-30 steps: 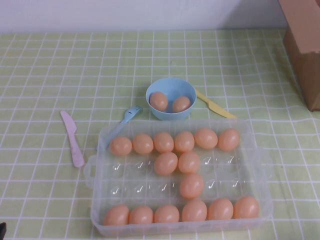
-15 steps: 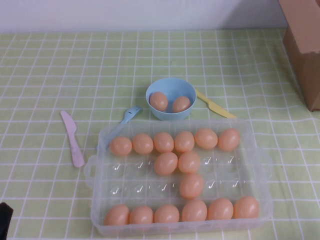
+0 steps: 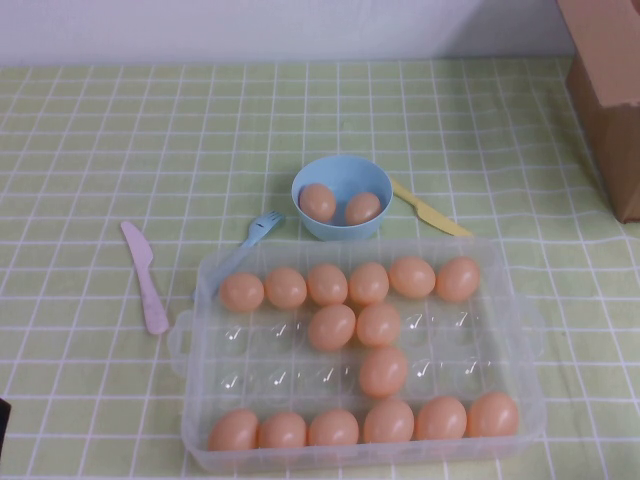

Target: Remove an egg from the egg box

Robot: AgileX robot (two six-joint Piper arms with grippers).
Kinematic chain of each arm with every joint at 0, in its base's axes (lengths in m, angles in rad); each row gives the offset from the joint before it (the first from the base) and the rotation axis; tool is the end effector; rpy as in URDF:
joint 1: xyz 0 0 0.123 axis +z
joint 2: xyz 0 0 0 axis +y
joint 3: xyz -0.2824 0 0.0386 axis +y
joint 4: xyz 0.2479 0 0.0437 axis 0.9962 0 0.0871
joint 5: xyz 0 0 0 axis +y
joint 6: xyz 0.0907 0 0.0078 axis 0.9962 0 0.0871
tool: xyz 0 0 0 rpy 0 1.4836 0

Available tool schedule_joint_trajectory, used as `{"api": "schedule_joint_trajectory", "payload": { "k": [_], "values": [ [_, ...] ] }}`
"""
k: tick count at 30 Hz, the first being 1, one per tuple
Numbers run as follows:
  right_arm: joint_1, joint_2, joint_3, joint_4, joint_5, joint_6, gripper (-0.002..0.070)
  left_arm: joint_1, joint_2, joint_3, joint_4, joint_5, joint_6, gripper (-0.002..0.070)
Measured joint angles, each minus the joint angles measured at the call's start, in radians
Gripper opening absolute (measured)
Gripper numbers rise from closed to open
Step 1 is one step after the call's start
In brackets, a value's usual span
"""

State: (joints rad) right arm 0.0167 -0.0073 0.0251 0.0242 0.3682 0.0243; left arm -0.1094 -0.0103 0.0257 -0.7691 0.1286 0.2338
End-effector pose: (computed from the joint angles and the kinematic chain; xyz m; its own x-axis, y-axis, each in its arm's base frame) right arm 0.0529 0.0017 0.1719 -0.2951 0.0419 -0.9545 -0.0112 0.9988 0.0473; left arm 0.0552 -0.0143 0.1966 -0.1179 -0.4946 -0.8611 0.1597 0.8464 -0.5080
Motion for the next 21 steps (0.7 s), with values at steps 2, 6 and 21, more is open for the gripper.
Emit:
{"api": "schedule_joint_trajectory", "payload": {
  "k": [2,6,21],
  "values": [
    [0.0,0.0,0.0,0.0,0.0,0.0,-0.0017,0.0,0.0,0.0,-0.012,0.0,0.009,-0.0003],
    [0.0,0.0,0.0,0.0,0.0,0.0,-0.0017,0.0,0.0,0.0,-0.061,0.013,0.016,-0.0003],
    [0.0,0.0,0.0,0.0,0.0,0.0,-0.0017,0.0,0.425,-0.412,0.231,0.441,0.06,-0.0003]
  ]
}}
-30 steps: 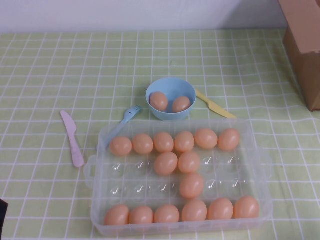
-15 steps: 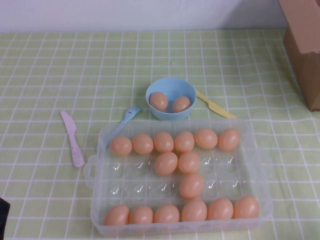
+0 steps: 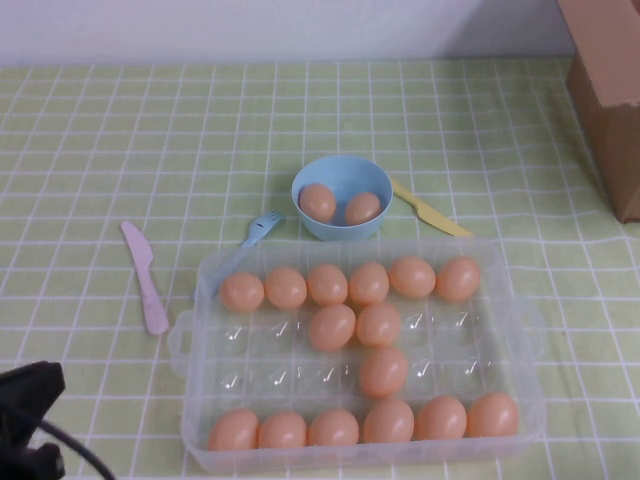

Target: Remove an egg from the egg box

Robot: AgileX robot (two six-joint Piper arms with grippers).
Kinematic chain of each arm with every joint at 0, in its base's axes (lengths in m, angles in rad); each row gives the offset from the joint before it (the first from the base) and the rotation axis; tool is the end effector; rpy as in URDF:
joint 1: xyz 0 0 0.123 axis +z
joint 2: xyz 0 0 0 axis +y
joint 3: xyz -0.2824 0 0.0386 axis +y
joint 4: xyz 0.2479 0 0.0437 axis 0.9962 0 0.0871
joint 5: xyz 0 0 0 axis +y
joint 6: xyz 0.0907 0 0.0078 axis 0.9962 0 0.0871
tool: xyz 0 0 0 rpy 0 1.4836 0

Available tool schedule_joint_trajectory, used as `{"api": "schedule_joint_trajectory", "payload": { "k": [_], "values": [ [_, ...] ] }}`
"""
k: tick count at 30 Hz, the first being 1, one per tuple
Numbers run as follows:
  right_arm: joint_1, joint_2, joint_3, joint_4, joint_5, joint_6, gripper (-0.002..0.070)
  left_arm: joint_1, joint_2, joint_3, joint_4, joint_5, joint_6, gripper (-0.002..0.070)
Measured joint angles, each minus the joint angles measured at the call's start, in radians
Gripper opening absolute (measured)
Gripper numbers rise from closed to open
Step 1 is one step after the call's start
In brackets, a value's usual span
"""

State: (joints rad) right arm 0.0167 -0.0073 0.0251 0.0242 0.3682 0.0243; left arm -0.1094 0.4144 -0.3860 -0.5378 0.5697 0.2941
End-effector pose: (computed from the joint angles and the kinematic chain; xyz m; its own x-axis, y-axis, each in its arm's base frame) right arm 0.0529 0.0017 0.1719 -0.2951 0.0419 -0.9545 -0.0112 0.9988 0.0473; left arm 0.0818 -0.0343 0.2710 -0.4810 -0.1120 -0.8695 0.2749 0.9225 -0.2709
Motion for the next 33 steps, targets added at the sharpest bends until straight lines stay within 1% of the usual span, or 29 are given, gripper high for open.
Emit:
{"api": "schedule_joint_trajectory", "payload": {
  "k": [5,7,9,11,15,20,21,24,27,29,31,33],
  "values": [
    [0.0,0.0,0.0,0.0,0.0,0.0,-0.0017,0.0,0.254,-0.22,0.094,0.163,0.106,-0.0003],
    [0.0,0.0,0.0,0.0,0.0,0.0,-0.0017,0.0,0.359,-0.294,0.117,0.206,0.125,-0.0003],
    [0.0,0.0,0.0,0.0,0.0,0.0,-0.0017,-0.016,0.467,-0.378,0.152,0.242,0.135,-0.0003],
    [0.0,0.0,0.0,0.0,0.0,0.0,-0.0017,-0.058,0.553,-0.454,0.191,0.268,0.135,-0.0003],
    [0.0,0.0,0.0,0.0,0.0,0.0,-0.0017,-0.203,0.757,-0.615,0.275,0.296,0.111,-0.0003],
    [0.0,0.0,0.0,0.0,0.0,0.0,-0.0017,-0.352,0.971,-0.774,0.346,0.329,0.103,-0.0003],
    [0.0,0.0,0.0,0.0,0.0,0.0,-0.0017,-0.368,0.995,-0.789,0.355,0.332,0.103,-0.0003],
    [0.0,0.0,0.0,0.0,0.0,0.0,-0.0017,-0.446,1.1,-0.838,0.406,0.342,0.103,-0.0003],
    [0.0,0.0,0.0,0.0,0.0,0.0,-0.0017,-0.506,1.167,-0.852,0.438,0.319,0.103,0.0],
    [0.0,0.0,0.0,0.0,0.0,0.0,-0.0017,-0.531,1.197,-0.855,0.442,0.305,0.103,0.002],
    [0.0,0.0,0.0,0.0,0.0,0.0,-0.0017,-0.553,1.234,-0.863,0.44,0.297,0.103,0.0086],
    [0.0,0.0,0.0,0.0,0.0,0.0,-0.0017,-0.565,1.274,-0.88,0.431,0.29,0.103,0.0202]
  ]
}}
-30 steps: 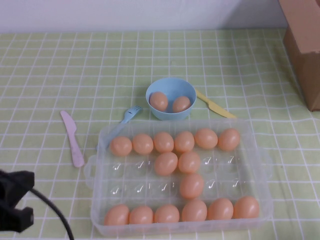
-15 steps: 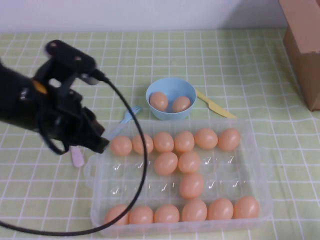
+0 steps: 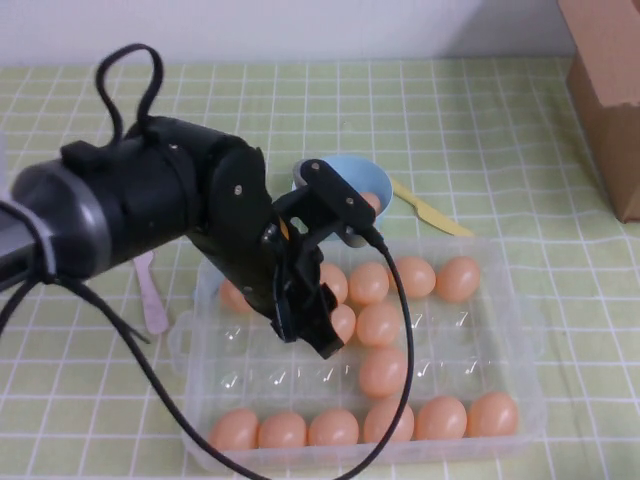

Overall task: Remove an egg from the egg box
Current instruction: Pick up the egg from the plastic box

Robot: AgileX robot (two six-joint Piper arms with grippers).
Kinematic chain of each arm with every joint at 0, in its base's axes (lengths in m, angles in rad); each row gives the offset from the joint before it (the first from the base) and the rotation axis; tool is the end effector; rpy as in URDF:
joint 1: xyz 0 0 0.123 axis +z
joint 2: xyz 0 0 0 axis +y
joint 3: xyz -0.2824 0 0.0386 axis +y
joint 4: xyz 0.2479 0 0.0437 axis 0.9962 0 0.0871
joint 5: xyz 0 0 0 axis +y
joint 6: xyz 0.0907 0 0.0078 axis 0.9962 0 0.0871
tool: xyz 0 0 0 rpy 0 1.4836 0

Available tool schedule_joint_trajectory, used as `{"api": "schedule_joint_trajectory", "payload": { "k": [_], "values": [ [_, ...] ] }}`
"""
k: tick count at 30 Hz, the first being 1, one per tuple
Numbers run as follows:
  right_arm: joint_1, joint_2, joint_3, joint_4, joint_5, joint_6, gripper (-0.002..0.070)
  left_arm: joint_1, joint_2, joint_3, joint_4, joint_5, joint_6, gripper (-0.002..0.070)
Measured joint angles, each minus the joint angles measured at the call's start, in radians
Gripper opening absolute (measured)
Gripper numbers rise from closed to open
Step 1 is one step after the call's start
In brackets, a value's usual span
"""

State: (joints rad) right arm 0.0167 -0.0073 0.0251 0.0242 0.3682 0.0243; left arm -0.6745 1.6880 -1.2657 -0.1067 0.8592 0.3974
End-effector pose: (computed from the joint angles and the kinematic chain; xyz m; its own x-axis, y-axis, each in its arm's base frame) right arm 0.0529 0.0017 0.1719 -0.2951 0.0419 -0.9545 -0.0112 0.9988 0.0473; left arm 0.2679 -0.2236 0.2529 -0.4791 0.7937 -0.3747 0.8449 0.5328 0.0482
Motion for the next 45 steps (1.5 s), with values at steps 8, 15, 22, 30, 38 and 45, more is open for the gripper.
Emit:
{"api": "schedule_joint_trajectory", "payload": {
  "k": [8,15,22,30,38,45],
  "values": [
    [0.0,0.0,0.0,0.0,0.0,0.0,-0.0017,-0.023,0.119,-0.067,-0.009,-0.077,0.019,0.0519],
    [0.0,0.0,0.0,0.0,0.0,0.0,-0.0017,-0.043,0.151,-0.067,-0.013,-0.095,0.092,0.0491],
    [0.0,0.0,0.0,0.0,0.0,0.0,-0.0017,-0.043,0.185,-0.067,-0.003,-0.126,0.1,0.047],
    [0.0,0.0,0.0,0.0,0.0,0.0,-0.0017,-0.043,0.206,-0.067,0.023,-0.135,0.134,0.0468],
    [0.0,0.0,0.0,0.0,0.0,0.0,-0.0017,-0.033,0.206,-0.067,0.043,-0.118,0.134,0.0462],
    [0.0,-0.002,0.0,0.0,0.0,0.0,-0.0017,-0.029,0.21,-0.067,0.054,-0.111,0.134,0.0349]
  ]
}}
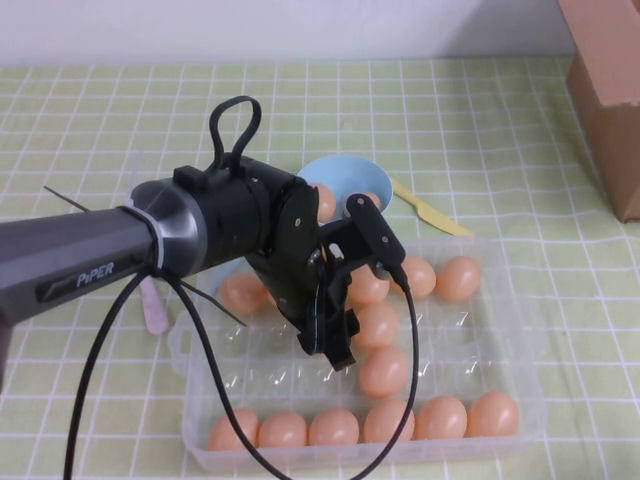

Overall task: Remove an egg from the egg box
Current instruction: Pick up the egg from the plastic box, then place the egg in the bowl

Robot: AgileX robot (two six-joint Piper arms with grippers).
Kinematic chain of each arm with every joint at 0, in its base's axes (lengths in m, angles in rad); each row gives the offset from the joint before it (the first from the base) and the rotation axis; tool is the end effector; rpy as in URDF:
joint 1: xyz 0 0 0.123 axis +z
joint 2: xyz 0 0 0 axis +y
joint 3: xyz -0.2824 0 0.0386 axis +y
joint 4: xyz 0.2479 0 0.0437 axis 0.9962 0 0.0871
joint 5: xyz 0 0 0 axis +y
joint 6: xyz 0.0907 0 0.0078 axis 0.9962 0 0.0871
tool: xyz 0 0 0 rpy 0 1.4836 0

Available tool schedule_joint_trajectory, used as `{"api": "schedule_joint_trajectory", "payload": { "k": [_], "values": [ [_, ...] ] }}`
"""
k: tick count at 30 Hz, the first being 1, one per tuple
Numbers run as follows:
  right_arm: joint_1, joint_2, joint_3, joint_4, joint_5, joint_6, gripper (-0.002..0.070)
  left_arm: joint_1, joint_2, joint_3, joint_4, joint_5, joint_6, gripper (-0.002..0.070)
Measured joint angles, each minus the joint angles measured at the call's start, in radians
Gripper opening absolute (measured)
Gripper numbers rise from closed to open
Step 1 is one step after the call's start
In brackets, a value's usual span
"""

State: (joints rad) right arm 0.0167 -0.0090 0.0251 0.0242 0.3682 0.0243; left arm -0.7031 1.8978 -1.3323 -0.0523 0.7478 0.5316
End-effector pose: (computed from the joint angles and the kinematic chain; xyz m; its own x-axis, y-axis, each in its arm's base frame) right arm 0.0528 0.0017 0.1720 -0.2935 0.0420 -0.9550 -0.0113 0.9988 0.0474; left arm 0.2959 -0.2551 0.1965 -0.3219 0.8932 -0.3140 0.9171 0.3766 0.1308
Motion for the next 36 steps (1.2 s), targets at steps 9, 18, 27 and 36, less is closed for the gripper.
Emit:
{"api": "schedule_joint_trajectory", "payload": {
  "k": [9,18,27,36],
  "values": [
    [0.0,0.0,0.0,0.0,0.0,0.0,-0.0017,-0.02,-0.123,-0.026,0.035,0.039,-0.176,0.0349],
    [0.0,-0.002,0.0,0.0,0.0,0.0,-0.0017,0.04,-0.157,-0.162,0.063,-0.135,-0.256,0.0349],
    [0.0,-0.004,0.0,0.0,0.0,0.0,-0.0017,0.124,0.046,-0.17,-0.002,-0.457,-0.275,0.0349],
    [0.0,-0.004,0.0,0.0,0.0,0.0,-0.0017,0.135,0.145,-0.191,-0.026,-0.572,-0.277,0.0349]
  ]
}}
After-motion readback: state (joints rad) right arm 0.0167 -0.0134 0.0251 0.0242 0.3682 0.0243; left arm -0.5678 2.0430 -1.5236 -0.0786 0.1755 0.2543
